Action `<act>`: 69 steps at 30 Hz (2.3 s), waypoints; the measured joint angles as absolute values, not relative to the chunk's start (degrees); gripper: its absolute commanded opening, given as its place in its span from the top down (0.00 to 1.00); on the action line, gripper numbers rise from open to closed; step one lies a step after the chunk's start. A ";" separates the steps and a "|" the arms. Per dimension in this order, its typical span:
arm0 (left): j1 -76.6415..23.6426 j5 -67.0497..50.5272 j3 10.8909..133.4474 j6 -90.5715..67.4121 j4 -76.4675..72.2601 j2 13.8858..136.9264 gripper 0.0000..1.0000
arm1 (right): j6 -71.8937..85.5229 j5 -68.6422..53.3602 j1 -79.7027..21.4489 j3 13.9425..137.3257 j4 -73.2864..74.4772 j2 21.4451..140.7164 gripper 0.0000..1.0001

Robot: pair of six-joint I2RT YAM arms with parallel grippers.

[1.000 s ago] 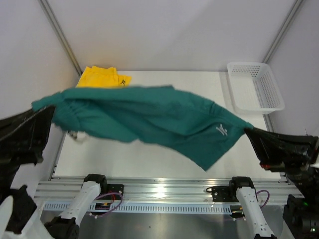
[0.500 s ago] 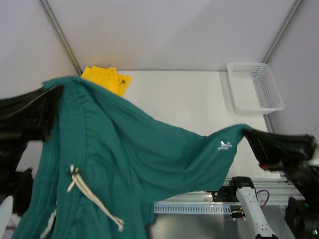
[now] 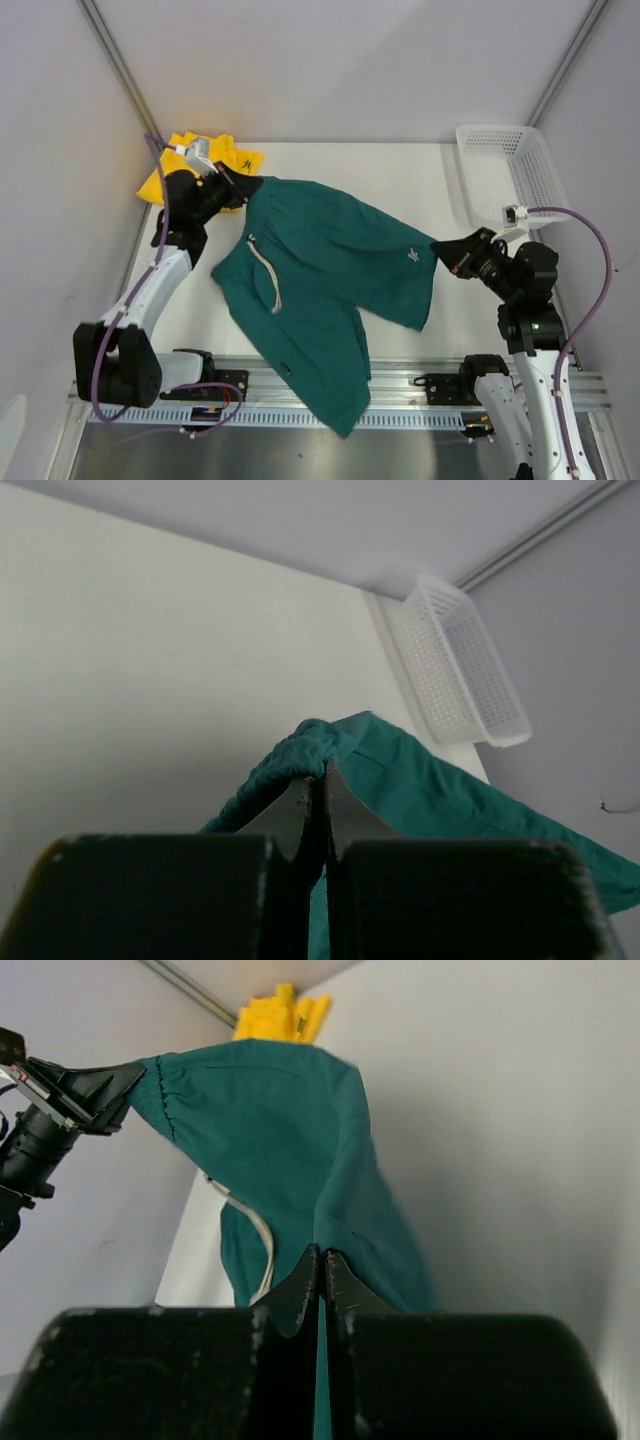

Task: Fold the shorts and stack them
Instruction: Flatten the shorts out, then fold the shorts

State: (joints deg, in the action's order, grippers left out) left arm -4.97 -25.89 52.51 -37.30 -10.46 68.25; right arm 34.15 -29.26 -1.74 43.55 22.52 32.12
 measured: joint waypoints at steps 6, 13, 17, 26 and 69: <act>-9.69 -19.07 51.92 -34.39 -22.44 81.73 1.00 | 34.83 -28.10 0.36 35.29 11.05 41.12 1.00; -12.51 -16.16 63.44 -32.91 -31.44 99.61 1.00 | 35.11 -25.87 4.43 34.50 -2.39 56.99 1.00; -12.91 -15.40 70.48 -32.77 -34.46 107.94 1.00 | 35.16 -24.88 5.93 34.50 -8.34 61.87 1.00; -14.50 -13.37 95.74 -33.12 -38.22 129.03 0.42 | 36.25 -21.43 9.87 37.67 -18.55 78.08 0.83; -2.96 7.18 58.17 -26.63 7.75 82.56 0.01 | 50.43 14.59 -81.36 29.76 4.54 62.00 0.23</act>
